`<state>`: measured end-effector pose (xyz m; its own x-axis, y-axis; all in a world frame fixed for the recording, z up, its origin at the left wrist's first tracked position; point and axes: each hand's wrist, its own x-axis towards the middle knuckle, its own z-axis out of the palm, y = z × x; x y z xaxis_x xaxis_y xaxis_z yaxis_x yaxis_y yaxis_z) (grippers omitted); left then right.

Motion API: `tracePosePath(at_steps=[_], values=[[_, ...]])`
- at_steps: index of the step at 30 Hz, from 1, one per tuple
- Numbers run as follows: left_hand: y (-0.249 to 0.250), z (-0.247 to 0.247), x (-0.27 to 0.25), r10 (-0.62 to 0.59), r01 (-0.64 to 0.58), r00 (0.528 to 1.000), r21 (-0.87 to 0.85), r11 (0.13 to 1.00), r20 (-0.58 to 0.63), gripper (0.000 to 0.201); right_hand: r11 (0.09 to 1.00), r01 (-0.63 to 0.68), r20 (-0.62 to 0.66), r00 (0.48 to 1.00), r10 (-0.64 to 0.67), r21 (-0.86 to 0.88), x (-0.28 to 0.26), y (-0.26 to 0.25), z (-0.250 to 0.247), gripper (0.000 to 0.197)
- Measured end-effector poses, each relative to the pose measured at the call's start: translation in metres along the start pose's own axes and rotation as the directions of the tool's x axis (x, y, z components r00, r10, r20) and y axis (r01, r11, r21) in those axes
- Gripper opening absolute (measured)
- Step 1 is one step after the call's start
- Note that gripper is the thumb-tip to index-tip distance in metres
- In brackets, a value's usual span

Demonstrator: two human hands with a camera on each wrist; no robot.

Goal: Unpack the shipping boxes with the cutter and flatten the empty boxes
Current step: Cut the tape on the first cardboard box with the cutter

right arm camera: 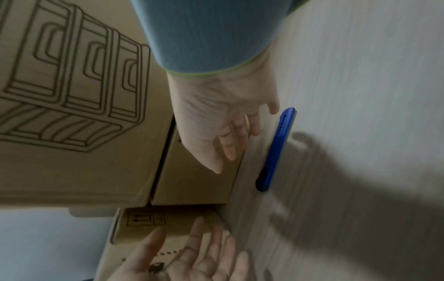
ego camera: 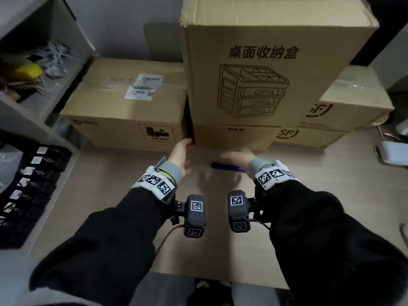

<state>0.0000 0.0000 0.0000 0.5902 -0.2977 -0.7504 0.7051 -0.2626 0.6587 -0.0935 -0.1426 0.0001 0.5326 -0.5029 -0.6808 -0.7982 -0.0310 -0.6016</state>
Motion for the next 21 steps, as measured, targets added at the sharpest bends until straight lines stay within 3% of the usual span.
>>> tracePosePath(at_steps=[2,4,7,11,15,19,21], values=[[-0.001,-0.002,0.007,-0.015,0.015,1.000,-0.008,1.000,-0.017,0.048,0.982,0.054,0.025,0.998,-0.050,-0.179,0.007,0.004,0.007,0.036],[-0.003,-0.004,0.014,-0.018,0.018,1.000,-0.004,1.000,-0.006,0.048,0.920,0.053,0.050,0.998,-0.036,-0.389,0.017,0.010,0.016,0.044],[-0.005,-0.007,0.023,-0.025,0.025,1.000,-0.014,1.000,0.001,0.047,0.748,0.093,0.001,0.993,-0.122,-0.658,0.027,0.019,0.031,0.052],[-0.006,-0.011,0.031,-0.019,0.019,1.000,-0.047,0.999,0.001,0.040,0.745,0.073,-0.090,0.980,-0.176,-0.663,0.039,0.026,0.043,0.051],[-0.007,-0.016,0.038,-0.004,0.003,1.000,-0.095,0.995,-0.015,0.040,0.725,0.144,-0.013,0.978,-0.207,-0.673,0.045,0.019,0.039,0.030],[-0.005,-0.023,0.036,-0.015,0.012,1.000,-0.142,0.990,-0.013,0.041,0.736,0.208,0.027,0.968,-0.250,-0.644,0.036,0.013,0.035,0.033],[0.002,-0.026,0.027,-0.002,0.003,1.000,-0.167,0.986,0.006,0.041,0.734,0.331,0.082,0.932,-0.354,-0.594,0.024,0.005,0.032,0.029]])
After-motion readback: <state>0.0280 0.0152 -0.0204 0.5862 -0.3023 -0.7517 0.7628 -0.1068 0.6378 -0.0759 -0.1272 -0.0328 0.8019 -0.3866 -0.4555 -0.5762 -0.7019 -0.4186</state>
